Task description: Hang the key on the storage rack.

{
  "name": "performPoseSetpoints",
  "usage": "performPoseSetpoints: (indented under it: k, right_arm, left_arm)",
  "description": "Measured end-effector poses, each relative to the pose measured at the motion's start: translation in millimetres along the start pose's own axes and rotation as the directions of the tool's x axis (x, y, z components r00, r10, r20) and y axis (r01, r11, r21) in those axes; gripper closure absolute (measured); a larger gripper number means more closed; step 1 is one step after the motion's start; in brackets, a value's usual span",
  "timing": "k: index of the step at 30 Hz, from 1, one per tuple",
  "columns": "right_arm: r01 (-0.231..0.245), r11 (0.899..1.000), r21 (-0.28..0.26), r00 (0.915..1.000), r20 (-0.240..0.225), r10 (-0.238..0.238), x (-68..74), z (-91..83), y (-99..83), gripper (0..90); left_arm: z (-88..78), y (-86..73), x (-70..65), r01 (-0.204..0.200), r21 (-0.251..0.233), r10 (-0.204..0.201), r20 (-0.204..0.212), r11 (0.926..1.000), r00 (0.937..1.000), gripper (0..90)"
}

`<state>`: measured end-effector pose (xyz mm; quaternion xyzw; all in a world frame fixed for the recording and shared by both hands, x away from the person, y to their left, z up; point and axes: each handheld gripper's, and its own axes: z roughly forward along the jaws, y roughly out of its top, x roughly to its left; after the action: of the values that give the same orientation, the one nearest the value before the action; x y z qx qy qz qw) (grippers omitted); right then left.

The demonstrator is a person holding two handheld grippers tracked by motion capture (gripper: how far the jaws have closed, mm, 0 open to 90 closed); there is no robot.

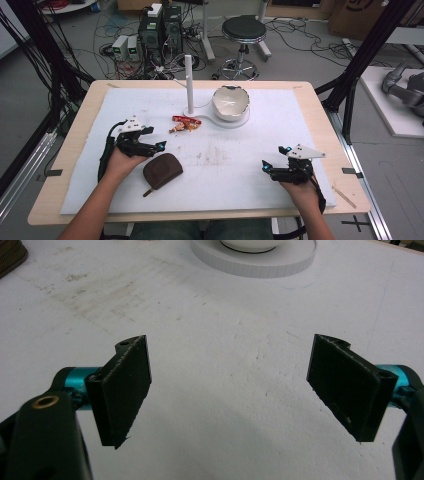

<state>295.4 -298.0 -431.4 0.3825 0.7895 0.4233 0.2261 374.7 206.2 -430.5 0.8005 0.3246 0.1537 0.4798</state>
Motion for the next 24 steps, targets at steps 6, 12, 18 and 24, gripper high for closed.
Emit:
performPoseSetpoints:
  k: [6, 12, 18, 24]
  right_arm:
    - [-0.004, 1.000, 0.005, 1.0000, -0.002, 0.004, -1.3, 0.4, -1.0, 17.9]
    - [0.014, 1.000, 0.019, 0.9998, -0.016, -0.013, 2.3, 7.9, 2.2, 17.9]
    - [0.027, 0.999, 0.026, 0.9994, -0.023, -0.026, 4.4, 11.4, 3.8, 17.9]
    - [0.036, 0.999, 0.033, 0.9991, -0.025, -0.035, 5.5, 13.5, 3.9, 17.9]
  left_arm:
    - [23.9, 15.7, 9.9, 0.021, 0.018, -0.022, 0.035, 0.9996, 0.9992, 19.8]
    - [43.8, 24.4, 13.0, 0.013, 0.053, -0.016, 0.057, 0.9985, 0.9983, 19.9]
    - [64.2, 33.8, 16.1, -0.019, 0.141, 0.014, 0.034, 0.9898, 0.9993, 21.0]
    - [83.5, 40.9, 15.5, -0.068, 0.196, 0.062, 0.037, 0.9782, 0.9974, 28.6]
